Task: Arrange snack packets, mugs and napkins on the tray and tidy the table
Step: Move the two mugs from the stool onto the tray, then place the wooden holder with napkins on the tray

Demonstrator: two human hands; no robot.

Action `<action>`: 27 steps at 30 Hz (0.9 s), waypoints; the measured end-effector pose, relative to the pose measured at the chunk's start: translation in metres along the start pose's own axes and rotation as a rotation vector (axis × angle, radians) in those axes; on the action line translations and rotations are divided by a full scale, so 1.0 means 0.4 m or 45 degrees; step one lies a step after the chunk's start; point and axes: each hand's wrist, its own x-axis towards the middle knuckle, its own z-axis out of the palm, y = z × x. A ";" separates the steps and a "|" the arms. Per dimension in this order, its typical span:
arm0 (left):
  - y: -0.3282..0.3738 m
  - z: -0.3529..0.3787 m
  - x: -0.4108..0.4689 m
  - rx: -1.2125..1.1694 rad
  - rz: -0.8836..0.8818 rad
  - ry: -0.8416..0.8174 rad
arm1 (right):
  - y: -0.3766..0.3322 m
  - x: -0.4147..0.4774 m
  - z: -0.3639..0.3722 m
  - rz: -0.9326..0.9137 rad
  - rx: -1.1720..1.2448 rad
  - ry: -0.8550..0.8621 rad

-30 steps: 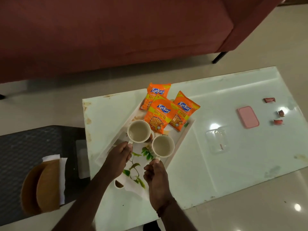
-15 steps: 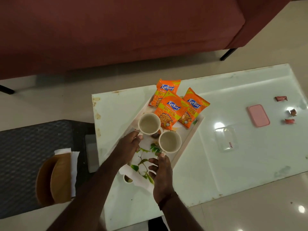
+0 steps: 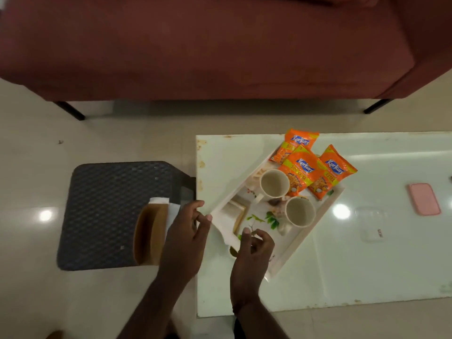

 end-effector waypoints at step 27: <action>-0.371 -0.170 -0.093 0.212 -0.068 -0.022 | 0.090 -0.224 0.336 -0.309 -0.756 -0.621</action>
